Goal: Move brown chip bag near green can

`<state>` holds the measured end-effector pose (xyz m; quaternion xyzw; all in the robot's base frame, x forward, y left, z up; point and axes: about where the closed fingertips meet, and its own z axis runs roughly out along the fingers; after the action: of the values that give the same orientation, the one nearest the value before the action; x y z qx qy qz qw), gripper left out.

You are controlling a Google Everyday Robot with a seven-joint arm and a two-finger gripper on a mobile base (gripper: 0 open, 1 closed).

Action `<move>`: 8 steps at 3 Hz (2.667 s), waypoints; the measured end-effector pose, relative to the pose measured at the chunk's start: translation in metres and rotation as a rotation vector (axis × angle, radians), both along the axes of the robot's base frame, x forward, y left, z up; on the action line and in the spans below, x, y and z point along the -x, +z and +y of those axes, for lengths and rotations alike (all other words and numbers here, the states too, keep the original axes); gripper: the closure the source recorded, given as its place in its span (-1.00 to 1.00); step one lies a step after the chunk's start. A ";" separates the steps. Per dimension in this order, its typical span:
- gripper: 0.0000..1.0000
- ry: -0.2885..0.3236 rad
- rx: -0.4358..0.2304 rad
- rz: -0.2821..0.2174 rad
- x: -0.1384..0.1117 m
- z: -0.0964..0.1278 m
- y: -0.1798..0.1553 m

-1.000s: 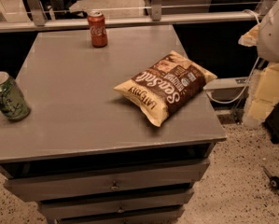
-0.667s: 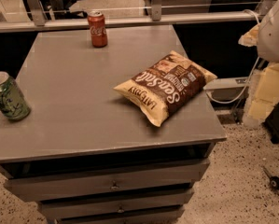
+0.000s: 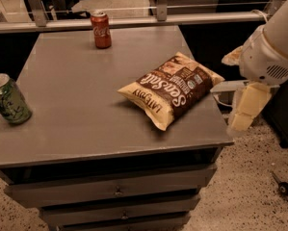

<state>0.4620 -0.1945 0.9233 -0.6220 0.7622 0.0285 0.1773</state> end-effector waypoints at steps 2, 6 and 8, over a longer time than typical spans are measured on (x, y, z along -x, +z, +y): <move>-1.00 0.063 -0.199 -0.037 -0.060 0.047 -0.044; -0.20 0.049 -0.349 -0.121 -0.122 0.074 -0.049; 0.73 0.041 -0.322 -0.217 -0.127 0.057 -0.004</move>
Offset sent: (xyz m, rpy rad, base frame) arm 0.0986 0.0706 -0.0550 0.3116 -0.0814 0.0866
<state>0.5887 -0.1375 0.9197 -0.6003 0.7115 0.0863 0.3550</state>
